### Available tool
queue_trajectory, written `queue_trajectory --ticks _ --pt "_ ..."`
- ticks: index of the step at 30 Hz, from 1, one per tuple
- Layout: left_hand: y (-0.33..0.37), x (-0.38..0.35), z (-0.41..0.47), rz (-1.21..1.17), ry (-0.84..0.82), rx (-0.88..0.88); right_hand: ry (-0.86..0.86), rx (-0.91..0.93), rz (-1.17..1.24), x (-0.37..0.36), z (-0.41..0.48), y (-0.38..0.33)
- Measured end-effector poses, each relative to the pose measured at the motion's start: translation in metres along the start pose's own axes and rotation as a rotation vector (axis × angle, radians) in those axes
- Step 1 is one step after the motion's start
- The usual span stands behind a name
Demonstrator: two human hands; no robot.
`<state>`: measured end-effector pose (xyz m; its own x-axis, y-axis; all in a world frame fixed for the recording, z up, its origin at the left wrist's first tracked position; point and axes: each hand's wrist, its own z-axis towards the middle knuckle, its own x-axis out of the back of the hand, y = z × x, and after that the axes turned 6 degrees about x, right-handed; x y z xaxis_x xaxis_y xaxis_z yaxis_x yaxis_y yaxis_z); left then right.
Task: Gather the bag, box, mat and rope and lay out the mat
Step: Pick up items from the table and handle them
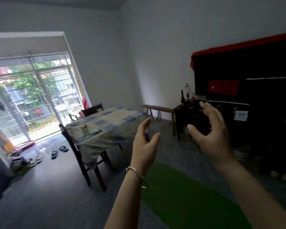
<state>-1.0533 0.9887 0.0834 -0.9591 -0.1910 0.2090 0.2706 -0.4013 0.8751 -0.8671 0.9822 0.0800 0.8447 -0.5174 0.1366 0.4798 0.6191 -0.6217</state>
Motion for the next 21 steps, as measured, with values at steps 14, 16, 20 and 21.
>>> queue_trajectory --ticks 14,16,20,21 --pt "-0.178 0.138 0.195 0.069 0.336 0.174 -0.307 -0.022 0.272 -0.315 0.090 0.103" --pt "-0.197 0.155 0.226 0.100 0.415 0.198 -0.388 -0.025 0.327 -0.360 0.113 0.116" --pt "-0.228 0.189 0.283 0.122 0.528 0.230 -0.504 -0.012 0.376 -0.441 0.150 0.136" --pt "-0.236 0.196 0.295 0.121 0.552 0.238 -0.517 -0.009 0.378 -0.459 0.157 0.140"
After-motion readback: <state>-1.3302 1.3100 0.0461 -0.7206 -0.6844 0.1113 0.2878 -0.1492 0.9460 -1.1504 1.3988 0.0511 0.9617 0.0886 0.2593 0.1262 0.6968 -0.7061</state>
